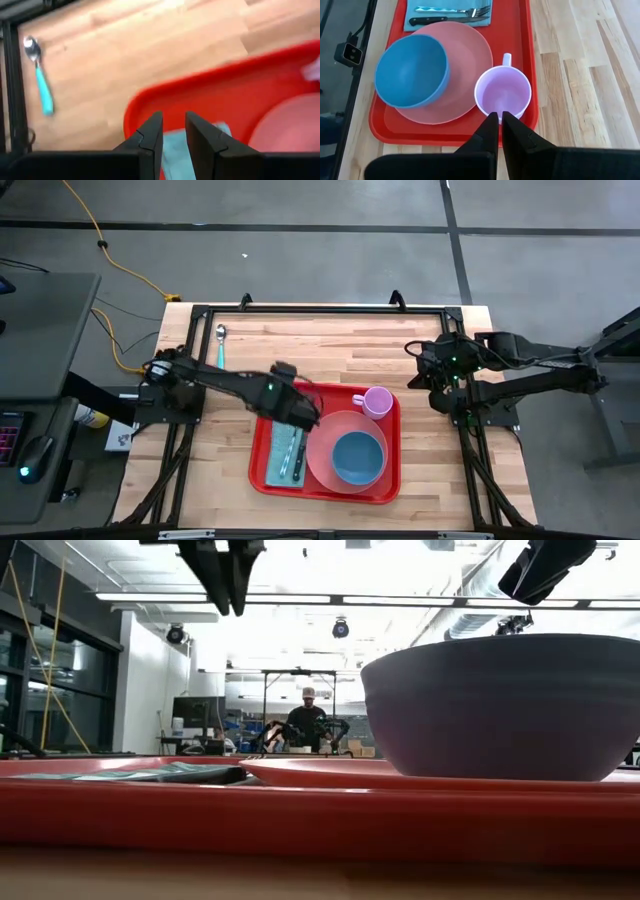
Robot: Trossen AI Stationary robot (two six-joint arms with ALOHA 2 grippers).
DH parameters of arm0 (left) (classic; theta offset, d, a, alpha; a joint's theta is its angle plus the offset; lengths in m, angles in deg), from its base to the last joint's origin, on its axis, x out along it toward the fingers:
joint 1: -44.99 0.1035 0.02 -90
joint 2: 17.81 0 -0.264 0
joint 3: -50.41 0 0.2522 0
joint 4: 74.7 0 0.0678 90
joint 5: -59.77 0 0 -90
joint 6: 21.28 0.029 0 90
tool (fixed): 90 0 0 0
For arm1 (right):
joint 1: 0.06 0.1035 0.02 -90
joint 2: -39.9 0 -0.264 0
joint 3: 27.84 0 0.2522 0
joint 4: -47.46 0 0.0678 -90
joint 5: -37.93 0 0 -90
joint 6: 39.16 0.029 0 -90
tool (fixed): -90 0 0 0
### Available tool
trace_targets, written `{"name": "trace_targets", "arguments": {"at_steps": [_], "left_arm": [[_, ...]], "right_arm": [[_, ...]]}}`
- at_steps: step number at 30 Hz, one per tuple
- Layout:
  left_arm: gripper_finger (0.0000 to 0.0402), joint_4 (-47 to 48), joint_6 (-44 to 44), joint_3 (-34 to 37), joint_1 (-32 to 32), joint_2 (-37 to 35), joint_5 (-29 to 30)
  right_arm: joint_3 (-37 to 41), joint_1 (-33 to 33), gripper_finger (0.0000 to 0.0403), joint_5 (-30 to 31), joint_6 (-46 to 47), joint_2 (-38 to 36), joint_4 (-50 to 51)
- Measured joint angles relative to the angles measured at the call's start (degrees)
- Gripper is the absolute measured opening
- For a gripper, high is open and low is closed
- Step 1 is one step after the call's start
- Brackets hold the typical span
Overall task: Set up tray
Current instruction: Put the green spoon beside the green patterned fork on top of the blue napkin on the red tray
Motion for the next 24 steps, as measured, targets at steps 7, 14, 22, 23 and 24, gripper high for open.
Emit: {"name": "trace_targets", "arguments": {"at_steps": [7, 14, 22, 23, 24], "left_arm": [[0.0111, 0.1, 13.9, 3.9, 9.9, -9.5, 1.6], [0.0111, 0.2, 28.4, 9.6, 22.4, -22.5, 0.0], [0.0111, -1.8, 31.8, 29.4, 33.5, -36.5, -11.7], [0.0111, -3.8, 32.1, 32.5, 34.4, -38.0, -13.2], [0.0111, -6.6, 33.0, 35.7, 35.6, -39.6, -14.9]], "right_arm": [[0.0, 0.0, 0.0000, -0.1, 1.1, -1.0, 1.7], [0.0, 0.0, 0.0000, 1.7, 3.2, -2.9, 2.8], [0.0, 0.0, 0.0000, 6.3, 7.9, -4.6, 2.8], [0.0, 0.0, 0.0000, 7.1, 8.6, -4.6, 2.8], [0.0, 0.0, 0.0000, 7.4, 9.3, -4.6, 2.8]]}}
